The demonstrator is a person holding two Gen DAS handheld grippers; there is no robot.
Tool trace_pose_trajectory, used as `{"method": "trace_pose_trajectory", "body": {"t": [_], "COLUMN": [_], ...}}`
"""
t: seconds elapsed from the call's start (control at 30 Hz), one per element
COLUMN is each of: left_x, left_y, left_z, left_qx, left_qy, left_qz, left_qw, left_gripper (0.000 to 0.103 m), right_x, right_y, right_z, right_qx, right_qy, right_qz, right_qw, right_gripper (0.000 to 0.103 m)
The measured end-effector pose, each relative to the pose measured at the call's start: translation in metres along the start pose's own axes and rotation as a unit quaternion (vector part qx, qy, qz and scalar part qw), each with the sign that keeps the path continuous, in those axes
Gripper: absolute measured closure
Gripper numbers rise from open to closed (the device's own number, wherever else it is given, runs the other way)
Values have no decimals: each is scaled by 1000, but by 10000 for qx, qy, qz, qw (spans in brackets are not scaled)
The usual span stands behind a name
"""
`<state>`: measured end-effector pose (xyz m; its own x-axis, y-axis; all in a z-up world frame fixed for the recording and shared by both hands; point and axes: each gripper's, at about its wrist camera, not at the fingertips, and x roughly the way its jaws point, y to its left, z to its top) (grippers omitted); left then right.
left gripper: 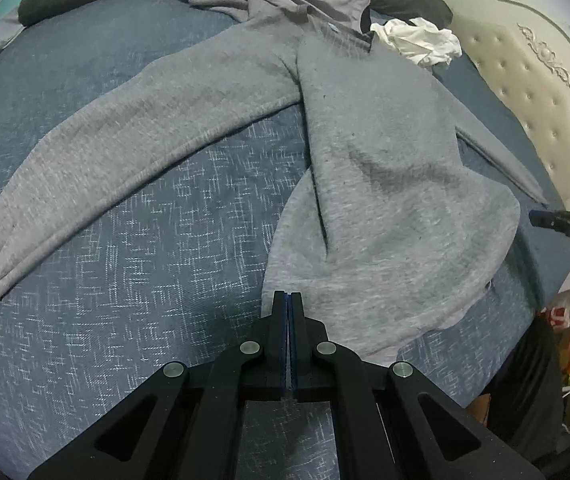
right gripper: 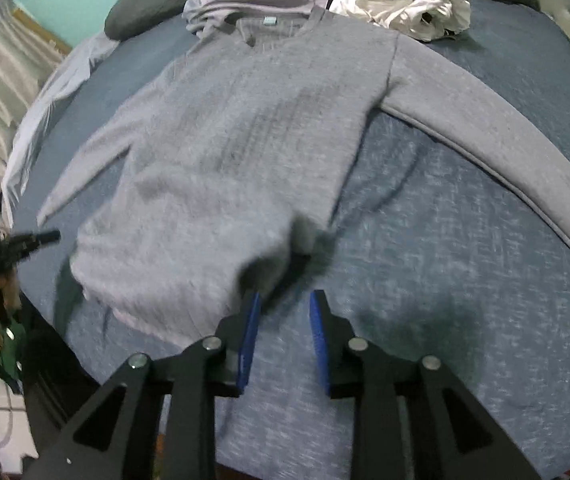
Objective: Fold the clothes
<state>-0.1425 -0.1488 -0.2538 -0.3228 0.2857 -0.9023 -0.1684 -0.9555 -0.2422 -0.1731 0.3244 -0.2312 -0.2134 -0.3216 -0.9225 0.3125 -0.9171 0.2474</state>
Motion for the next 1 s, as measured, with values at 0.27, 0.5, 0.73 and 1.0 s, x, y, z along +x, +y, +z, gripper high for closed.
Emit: {"method": "trace_pose_trajectory", "body": {"t": [0.27, 0.5, 0.73, 1.0], "left_x": [-5, -9, -5, -6], "left_y": [1, 7, 9, 11], "left_z": [-2, -3, -3, -5], "left_qx": [-61, -116, -197, -142], "left_qy": [-34, -107, -115, -122], "left_qz": [15, -25, -75, -80], "left_qw": [10000, 9999, 9997, 9998], "left_gripper": [103, 103, 103, 103], "right_x": [39, 55, 51, 70], "right_y": [22, 41, 72, 68], "right_z": [-8, 7, 20, 19], "right_qx": [-320, -402, -677, -341], "right_qy": [353, 191, -74, 366], "right_qz": [-115, -74, 312, 427], "right_qw": [9988, 9990, 9972, 9978], "right_gripper": [78, 78, 78, 78]}}
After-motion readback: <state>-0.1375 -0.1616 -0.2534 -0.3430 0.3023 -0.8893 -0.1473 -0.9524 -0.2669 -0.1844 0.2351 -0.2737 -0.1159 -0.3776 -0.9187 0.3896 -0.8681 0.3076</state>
